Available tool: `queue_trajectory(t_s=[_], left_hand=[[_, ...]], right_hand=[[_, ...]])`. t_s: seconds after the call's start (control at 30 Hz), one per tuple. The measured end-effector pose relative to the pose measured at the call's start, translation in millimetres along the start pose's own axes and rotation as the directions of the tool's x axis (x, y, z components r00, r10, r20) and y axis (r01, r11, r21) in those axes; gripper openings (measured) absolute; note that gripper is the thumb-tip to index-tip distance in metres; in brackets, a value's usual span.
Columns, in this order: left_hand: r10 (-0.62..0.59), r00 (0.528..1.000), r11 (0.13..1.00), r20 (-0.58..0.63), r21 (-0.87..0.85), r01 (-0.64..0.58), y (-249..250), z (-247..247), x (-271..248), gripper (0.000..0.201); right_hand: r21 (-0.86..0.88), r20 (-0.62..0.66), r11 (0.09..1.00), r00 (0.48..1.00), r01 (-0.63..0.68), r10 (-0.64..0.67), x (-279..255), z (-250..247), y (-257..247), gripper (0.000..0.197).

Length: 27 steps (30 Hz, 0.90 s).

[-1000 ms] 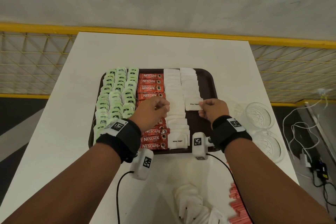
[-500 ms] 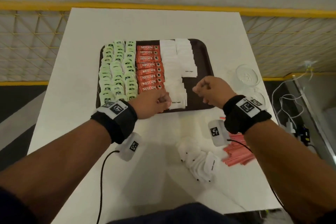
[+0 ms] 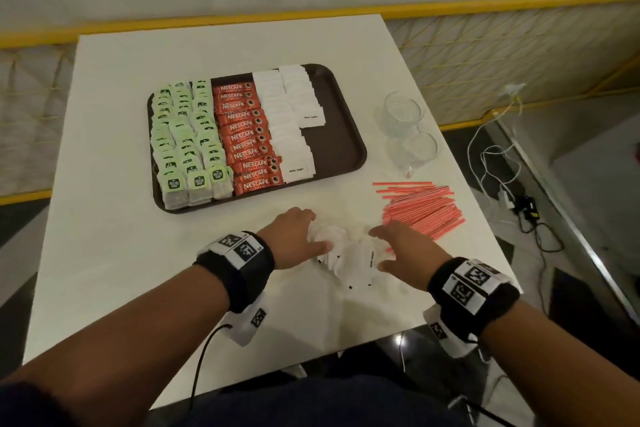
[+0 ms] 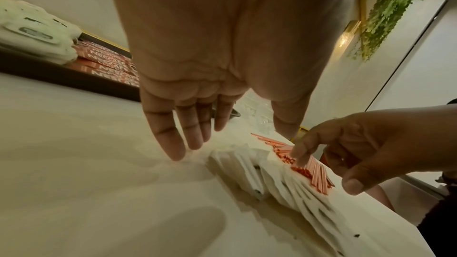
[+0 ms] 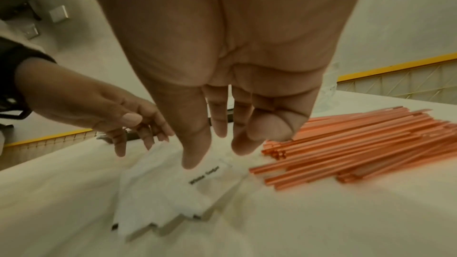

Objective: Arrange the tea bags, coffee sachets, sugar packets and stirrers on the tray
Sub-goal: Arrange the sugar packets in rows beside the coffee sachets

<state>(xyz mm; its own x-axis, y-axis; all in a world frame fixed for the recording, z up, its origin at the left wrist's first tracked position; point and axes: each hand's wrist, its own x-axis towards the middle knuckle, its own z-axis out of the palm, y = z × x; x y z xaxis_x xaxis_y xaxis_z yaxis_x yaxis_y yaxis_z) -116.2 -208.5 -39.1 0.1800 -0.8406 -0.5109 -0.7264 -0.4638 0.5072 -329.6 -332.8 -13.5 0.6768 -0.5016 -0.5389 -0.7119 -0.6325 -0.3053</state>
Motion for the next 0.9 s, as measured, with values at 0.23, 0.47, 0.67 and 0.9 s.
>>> queue_trajectory(t_s=[0.23, 0.47, 0.67, 0.9], left_hand=[[-0.098, 0.994, 0.990, -0.055, 0.100, 0.103, 25.3, 15.1, 4.9, 0.083], [-0.177, 0.981, 0.969, -0.077, 0.163, 0.188, 36.2, 23.3, 9.6, 0.072], [-0.170, 0.984, 0.985, -0.055, -0.012, 0.169, 37.3, 35.1, 8.9, 0.052], [-0.145, 0.989, 0.961, -0.014, -0.239, 0.138, 43.9, 42.0, 0.8, 0.036]], right_hand=[[-0.094, 0.047, 0.994, 0.998, 0.050, -0.046, 5.0, 11.7, -13.3, 0.077], [-0.124, 0.010, 0.991, 0.999, 0.054, -0.053, 14.9, 15.0, -16.9, 0.068], [-0.105, 0.014, 0.991, 0.996, 0.086, -0.085, 19.3, 16.0, -13.7, 0.056], [0.037, -0.013, 0.997, 0.998, 0.066, -0.066, 17.7, 19.1, -11.1, 0.051]])
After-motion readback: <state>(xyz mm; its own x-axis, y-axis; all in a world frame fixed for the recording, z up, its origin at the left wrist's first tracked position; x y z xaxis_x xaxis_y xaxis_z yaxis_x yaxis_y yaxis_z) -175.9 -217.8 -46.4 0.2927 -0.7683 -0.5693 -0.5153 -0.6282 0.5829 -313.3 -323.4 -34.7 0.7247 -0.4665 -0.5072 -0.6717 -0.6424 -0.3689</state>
